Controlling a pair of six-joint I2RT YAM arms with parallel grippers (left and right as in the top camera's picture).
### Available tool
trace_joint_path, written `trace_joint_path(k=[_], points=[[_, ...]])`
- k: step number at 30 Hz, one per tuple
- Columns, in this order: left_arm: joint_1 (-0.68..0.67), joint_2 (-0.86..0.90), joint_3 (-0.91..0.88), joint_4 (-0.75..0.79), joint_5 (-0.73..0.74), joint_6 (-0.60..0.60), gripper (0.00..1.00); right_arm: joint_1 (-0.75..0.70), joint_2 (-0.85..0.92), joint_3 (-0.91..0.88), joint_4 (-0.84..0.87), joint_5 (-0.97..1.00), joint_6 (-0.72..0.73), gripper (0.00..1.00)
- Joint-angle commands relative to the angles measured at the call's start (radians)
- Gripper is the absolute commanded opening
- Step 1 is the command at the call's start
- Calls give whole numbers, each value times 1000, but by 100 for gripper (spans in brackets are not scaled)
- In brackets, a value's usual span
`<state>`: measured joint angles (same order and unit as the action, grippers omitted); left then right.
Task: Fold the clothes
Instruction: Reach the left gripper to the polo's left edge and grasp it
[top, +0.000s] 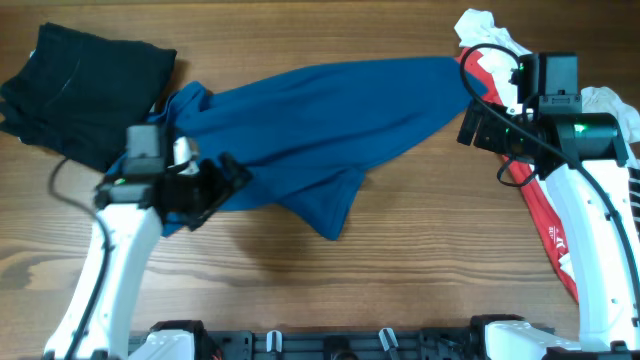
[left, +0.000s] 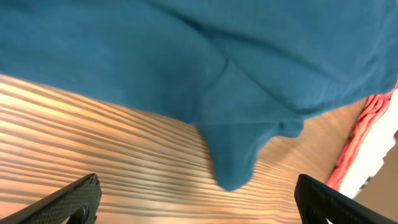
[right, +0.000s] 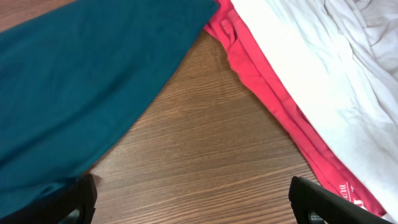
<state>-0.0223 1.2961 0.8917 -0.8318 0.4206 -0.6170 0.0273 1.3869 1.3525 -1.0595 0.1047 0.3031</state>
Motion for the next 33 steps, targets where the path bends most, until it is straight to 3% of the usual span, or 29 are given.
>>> trace_joint_path(k=[1, 7, 13, 21, 30, 33], points=[[-121, 85, 9, 65, 20, -346, 100, -3, 4, 7, 0, -18, 8, 100], [-284, 214, 9, 211, -95, -581, 100, -3, 4, 7, -1, -20, 7, 100], [-378, 339, 9, 358, -125, -676, 99, -3, 4, 7, -2, -20, -2, 100], [-384, 387, 9, 402, -291, -681, 97, -3, 4, 7, -3, -20, -14, 100], [-346, 385, 9, 418, -302, -674, 94, -3, 4, 7, -3, -20, -14, 100], [-330, 385, 9, 420, -319, -674, 88, -3, 4, 7, -4, -20, -15, 100]])
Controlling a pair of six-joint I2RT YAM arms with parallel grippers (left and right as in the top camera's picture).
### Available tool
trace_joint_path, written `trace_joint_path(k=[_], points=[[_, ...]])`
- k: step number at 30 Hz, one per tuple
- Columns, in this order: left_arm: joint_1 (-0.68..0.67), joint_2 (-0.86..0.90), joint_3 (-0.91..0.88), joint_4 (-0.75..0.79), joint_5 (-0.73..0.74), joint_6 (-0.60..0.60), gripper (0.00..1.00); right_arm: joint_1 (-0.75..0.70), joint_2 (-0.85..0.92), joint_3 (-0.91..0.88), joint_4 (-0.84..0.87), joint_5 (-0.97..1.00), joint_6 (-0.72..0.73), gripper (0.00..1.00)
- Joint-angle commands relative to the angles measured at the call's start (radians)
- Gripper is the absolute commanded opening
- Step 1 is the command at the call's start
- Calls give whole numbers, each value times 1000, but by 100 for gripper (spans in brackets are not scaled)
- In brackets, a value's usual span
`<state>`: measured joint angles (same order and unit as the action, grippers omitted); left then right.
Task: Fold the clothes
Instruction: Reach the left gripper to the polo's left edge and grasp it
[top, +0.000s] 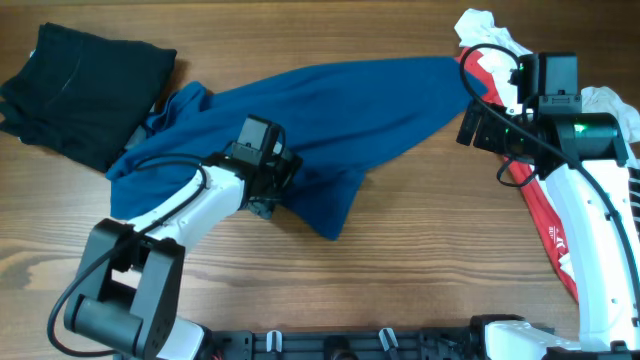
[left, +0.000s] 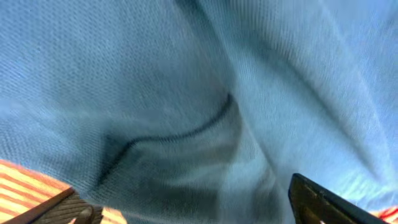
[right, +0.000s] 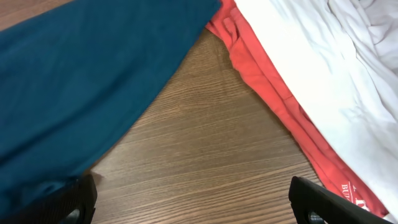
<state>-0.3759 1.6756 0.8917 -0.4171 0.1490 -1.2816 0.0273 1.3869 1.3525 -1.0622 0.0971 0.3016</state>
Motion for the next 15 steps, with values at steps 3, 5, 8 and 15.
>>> trace_joint_path(k=[3, 5, 8, 15], points=[[35, 3, 10, 11, -35, -9, 80, -3, 4, 7, -1, -13, -13, 100], [39, -8, 10, 11, -11, -9, 77, -3, 4, 7, -1, -12, -13, 100], [40, -33, 10, 18, -21, -6, 76, -3, 4, 7, 2, -12, -13, 100], [38, -46, 10, 28, -42, -6, 72, -3, 4, 7, 3, -12, -12, 100]])
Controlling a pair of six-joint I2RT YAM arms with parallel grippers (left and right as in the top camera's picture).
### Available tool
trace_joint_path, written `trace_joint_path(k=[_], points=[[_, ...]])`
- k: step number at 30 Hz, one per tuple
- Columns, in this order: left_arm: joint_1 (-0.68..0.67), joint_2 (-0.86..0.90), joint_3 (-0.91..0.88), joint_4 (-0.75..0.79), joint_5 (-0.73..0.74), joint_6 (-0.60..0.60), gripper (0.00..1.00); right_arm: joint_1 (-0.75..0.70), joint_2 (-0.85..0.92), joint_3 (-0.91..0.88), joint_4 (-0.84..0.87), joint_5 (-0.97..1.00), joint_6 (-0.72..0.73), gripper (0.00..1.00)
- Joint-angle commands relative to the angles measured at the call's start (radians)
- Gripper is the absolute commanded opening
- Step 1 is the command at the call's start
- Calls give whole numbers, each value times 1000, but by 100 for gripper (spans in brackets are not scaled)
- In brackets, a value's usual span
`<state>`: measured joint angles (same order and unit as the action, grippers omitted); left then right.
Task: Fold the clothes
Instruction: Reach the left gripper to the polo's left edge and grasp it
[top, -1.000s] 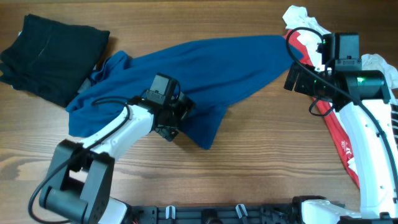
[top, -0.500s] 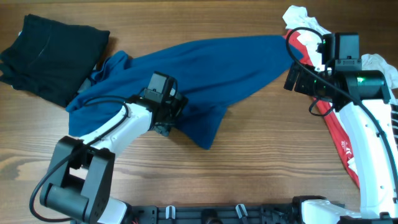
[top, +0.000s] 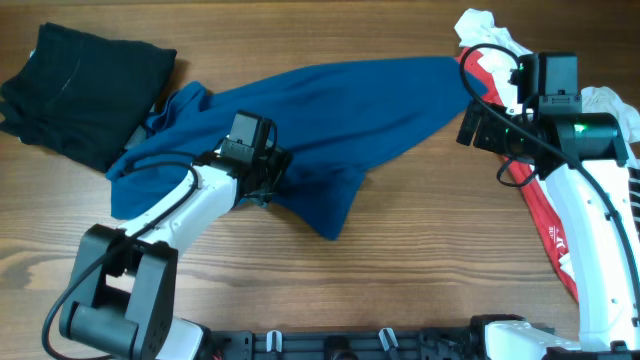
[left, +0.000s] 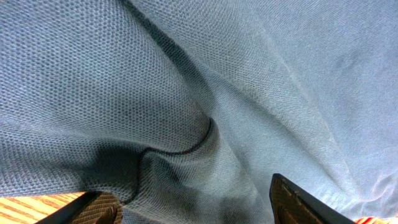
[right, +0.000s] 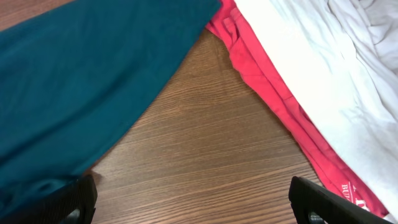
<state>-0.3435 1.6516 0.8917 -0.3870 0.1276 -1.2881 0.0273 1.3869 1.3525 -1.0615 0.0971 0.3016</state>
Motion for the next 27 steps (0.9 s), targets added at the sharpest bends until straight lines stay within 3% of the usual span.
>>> trace_joint_path(k=[1, 15, 27], points=[[1, -21, 10, -12, -21, 1, 71, -3, 4, 7, 3, -12, -11, 100], [-72, 40, 10, -69, -82, -3, 69, -3, 4, 7, 9, -12, -11, 100], [-72, 45, 10, -24, -156, -3, 58, -3, 4, 7, 9, -12, -11, 100]])
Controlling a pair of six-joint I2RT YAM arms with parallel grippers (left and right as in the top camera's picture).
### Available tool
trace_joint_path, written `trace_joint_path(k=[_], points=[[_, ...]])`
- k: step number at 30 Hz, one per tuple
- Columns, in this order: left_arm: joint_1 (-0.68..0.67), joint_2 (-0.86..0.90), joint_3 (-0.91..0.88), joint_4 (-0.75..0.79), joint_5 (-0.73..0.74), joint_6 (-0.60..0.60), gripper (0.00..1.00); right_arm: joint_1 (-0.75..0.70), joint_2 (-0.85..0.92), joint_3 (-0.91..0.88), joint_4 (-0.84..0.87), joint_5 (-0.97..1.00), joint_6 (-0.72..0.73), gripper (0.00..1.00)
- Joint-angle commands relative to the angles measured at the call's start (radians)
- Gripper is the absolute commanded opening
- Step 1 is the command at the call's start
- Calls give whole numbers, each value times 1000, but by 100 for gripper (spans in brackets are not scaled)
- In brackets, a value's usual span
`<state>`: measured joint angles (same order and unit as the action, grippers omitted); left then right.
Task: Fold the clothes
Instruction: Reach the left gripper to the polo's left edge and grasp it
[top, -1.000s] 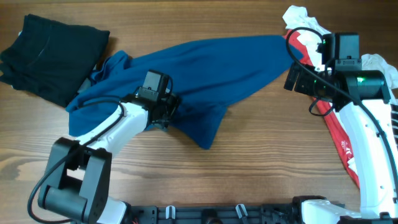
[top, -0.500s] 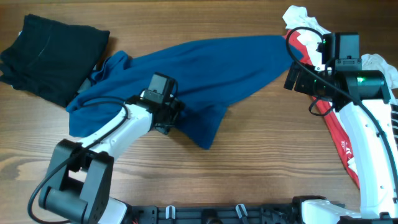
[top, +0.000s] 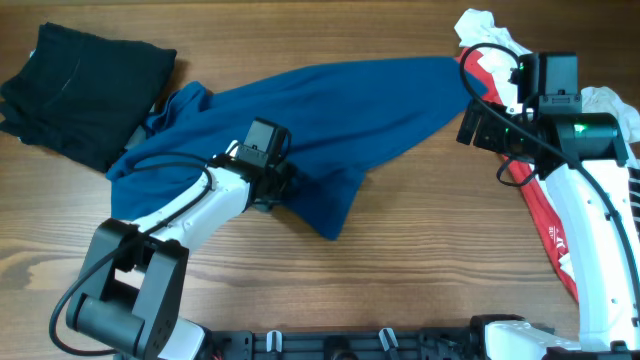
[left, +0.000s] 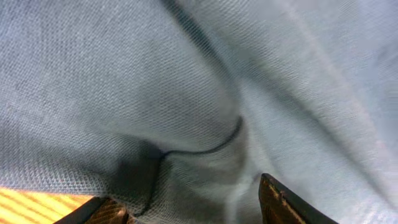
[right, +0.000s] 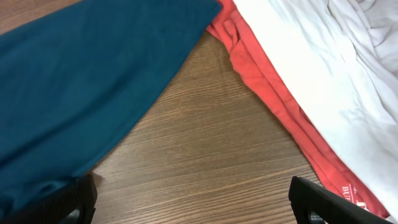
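A blue shirt (top: 320, 110) lies spread slantwise across the table, one sleeve pointing to the front (top: 335, 210). My left gripper (top: 272, 190) is pressed down on its lower middle. In the left wrist view the gripper (left: 186, 208) stands open, with a creased fold of blue cloth (left: 199, 149) between its fingertips (left: 283, 202). My right gripper (top: 468, 125) hovers open by the shirt's right end. In the right wrist view it (right: 193, 202) has only bare wood between its fingers, with the blue cloth (right: 87, 81) to its left.
A folded black garment (top: 85, 85) lies at the back left, touching the shirt's left end. A red garment (right: 280, 106) and a white one (right: 317, 68) lie crumpled at the right, under the right arm. Bare wooden table (top: 420, 270) fills the front.
My left gripper has shifted a little to the right and toward the front on the blue shirt, and its fingers stand slightly closer together. The right arm has not moved.
My left gripper first hung open at the shirt's left end, over wood below the cloth. Then it was down on the shirt's lower middle, next to the sleeve. It has stayed there with small shifts, cloth bunching between its fingers. The right gripper stayed put.
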<state>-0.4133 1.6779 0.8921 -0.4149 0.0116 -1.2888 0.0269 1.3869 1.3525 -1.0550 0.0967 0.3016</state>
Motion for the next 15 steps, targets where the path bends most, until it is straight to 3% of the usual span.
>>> trace_joint_path(k=[1, 13, 15], points=[[-2, 19, 10, 4, -40, -3, 54, -2, 4, 7, 3, -12, -11, 100], [-2, 19, 10, 9, -59, -2, 8, -2, 4, 7, 3, -12, -11, 100], [-2, 18, 10, 9, -59, 2, 4, -2, 4, 7, 3, -12, -11, 100]])
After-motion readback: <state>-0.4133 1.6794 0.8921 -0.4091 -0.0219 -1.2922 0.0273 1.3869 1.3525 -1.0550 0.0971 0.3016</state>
